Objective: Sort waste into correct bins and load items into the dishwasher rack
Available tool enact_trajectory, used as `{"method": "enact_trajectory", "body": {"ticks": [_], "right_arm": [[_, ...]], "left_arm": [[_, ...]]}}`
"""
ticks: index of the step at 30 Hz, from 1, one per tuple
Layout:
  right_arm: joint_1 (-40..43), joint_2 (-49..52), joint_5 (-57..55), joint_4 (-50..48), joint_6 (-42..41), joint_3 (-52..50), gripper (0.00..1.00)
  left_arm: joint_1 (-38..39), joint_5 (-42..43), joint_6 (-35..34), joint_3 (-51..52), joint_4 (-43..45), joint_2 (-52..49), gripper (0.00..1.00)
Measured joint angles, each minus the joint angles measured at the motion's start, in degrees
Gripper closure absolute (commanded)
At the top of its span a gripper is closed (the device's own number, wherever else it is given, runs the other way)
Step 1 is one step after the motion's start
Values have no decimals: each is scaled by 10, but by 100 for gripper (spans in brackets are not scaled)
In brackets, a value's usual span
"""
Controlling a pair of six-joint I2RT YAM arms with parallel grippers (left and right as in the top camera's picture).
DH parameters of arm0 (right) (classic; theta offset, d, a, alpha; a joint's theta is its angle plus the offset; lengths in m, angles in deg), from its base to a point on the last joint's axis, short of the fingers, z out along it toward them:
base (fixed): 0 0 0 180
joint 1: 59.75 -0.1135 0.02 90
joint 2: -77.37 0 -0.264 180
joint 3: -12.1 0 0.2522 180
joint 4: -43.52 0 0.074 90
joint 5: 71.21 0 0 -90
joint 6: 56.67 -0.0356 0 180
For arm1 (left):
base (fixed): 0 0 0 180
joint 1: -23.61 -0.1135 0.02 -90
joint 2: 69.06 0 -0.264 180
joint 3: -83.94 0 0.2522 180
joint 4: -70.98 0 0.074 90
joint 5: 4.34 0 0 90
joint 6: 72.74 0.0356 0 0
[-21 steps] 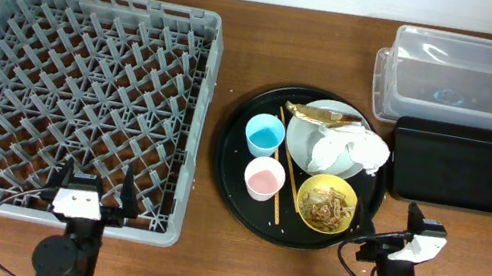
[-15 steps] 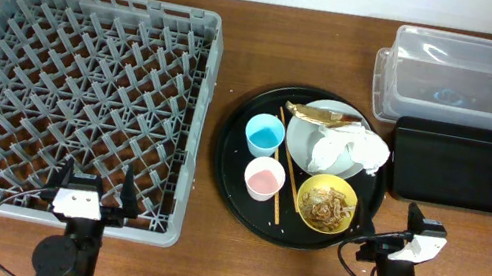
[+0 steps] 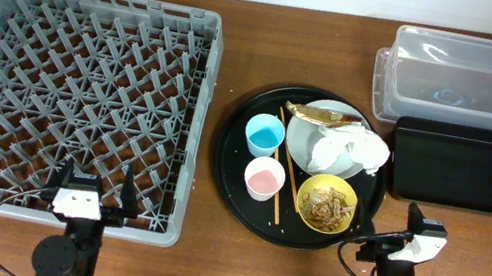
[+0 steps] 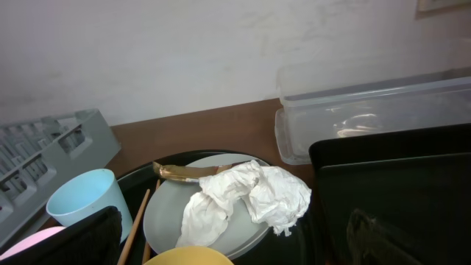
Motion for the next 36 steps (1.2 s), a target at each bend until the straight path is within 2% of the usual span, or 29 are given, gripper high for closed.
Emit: {"method": "enact_trajectory", "body": {"ticks": [9,13,16,20,22,25,27,33,35,36], "right_arm": [[0,0,0,0,0,0,2],[0,0,23,-65,0,-1,2],[0,0,44,-111,2,-1,2],[0,0,53,-132,76,25,2],[0,14,54,-136,111,92,2],[0,88,67,-125,132,180,2],[0,181,105,-76,153,261,2],[0,493,128,276,163,607,1],[0,595,130,385,165,719,1],[0,636,137,454,165,766,2]], "left_arm": [[0,0,0,0,2,0,0],[0,7,0,1,18,0,0],[0,55,2,3,92,0,0],[0,93,34,-2,129,0,0],[0,99,70,-62,89,-7,0],[0,106,90,-167,22,-88,0],[0,110,113,-255,-41,-177,0],[0,116,135,-572,-257,-477,0],[0,132,137,-721,-364,-602,0],[2,134,137,-756,-416,-629,0]]}}
